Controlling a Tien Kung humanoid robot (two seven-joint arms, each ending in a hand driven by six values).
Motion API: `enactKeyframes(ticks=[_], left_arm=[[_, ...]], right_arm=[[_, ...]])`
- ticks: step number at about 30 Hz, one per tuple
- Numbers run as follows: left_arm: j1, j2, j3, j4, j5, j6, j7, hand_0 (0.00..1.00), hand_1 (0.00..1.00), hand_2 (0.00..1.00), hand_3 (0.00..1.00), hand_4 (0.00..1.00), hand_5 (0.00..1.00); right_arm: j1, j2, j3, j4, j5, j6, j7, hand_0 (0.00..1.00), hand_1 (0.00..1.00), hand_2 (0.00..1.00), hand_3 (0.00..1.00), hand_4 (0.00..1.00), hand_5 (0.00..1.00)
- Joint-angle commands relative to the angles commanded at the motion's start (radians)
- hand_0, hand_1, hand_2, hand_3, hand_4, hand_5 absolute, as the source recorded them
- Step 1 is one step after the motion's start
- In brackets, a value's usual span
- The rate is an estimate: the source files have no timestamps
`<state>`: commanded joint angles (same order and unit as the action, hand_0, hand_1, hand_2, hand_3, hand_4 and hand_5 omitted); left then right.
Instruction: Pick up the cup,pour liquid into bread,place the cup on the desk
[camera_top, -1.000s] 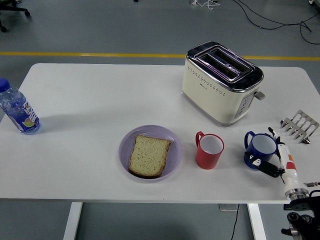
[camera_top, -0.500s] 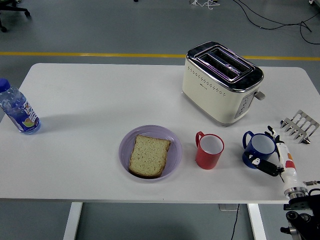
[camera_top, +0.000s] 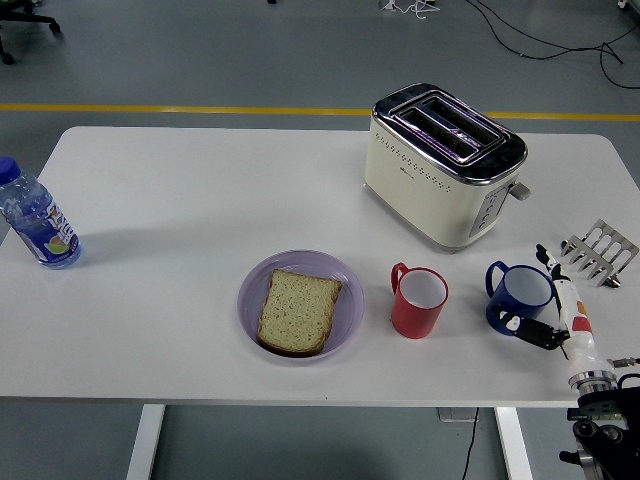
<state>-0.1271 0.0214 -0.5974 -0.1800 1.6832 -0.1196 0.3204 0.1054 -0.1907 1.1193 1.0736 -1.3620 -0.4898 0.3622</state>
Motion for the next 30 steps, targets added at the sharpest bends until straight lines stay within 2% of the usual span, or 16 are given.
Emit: enactKeyframes(ticks=[7,19,22,23,26,28,29,30], left_arm=[[0.002,0.000,-0.006,0.000,0.005,0.000,0.000,0.375,0.362,0.467,0.614,0.341,0.998],[0.013,0.001,-0.007,0.000,0.019,-0.001,0.001,0.375,0.362,0.472,0.614,0.342,0.998],[0.015,0.002,-0.009,0.000,0.022,0.000,0.002,0.375,0.362,0.472,0.614,0.342,0.998],[0.016,0.002,-0.008,0.000,0.021,0.000,0.002,0.375,0.362,0.470,0.615,0.341,0.998],[0.017,0.003,-0.014,0.000,0.029,0.000,0.003,0.375,0.362,0.470,0.615,0.341,0.998],[0.018,0.004,-0.017,0.000,0.032,-0.001,0.003,0.375,0.362,0.470,0.615,0.341,0.998],[0.019,0.004,-0.018,0.000,0.033,-0.001,0.003,0.375,0.362,0.469,0.615,0.341,0.998],[0.020,0.005,-0.018,0.000,0.033,-0.001,0.003,0.375,0.362,0.469,0.615,0.341,0.998]], right_arm=[[-0.024,-0.012,0.018,0.079,-0.006,-0.004,-0.006,0.876,0.846,0.978,0.998,0.930,0.002],[-0.079,-0.032,0.071,0.340,-0.054,-0.036,-0.060,0.882,0.850,0.980,0.998,0.937,0.002],[-0.085,-0.028,0.089,0.392,-0.039,-0.022,-0.078,0.882,0.850,0.980,0.998,0.937,0.002],[-0.086,-0.026,0.097,0.409,-0.023,-0.004,-0.087,0.858,0.809,0.941,0.998,0.859,0.002],[-0.088,-0.025,0.119,0.449,0.014,0.042,-0.113,0.858,0.809,0.941,0.998,0.859,0.002],[-0.088,-0.025,0.131,0.466,0.043,0.054,-0.116,0.858,0.809,0.941,0.998,0.859,0.002],[-0.088,-0.023,0.146,0.483,0.083,0.062,-0.113,0.783,0.740,0.846,0.847,0.748,0.166],[-0.088,-0.023,0.153,0.491,0.118,0.066,-0.111,0.783,0.740,0.846,0.847,0.748,0.166]])
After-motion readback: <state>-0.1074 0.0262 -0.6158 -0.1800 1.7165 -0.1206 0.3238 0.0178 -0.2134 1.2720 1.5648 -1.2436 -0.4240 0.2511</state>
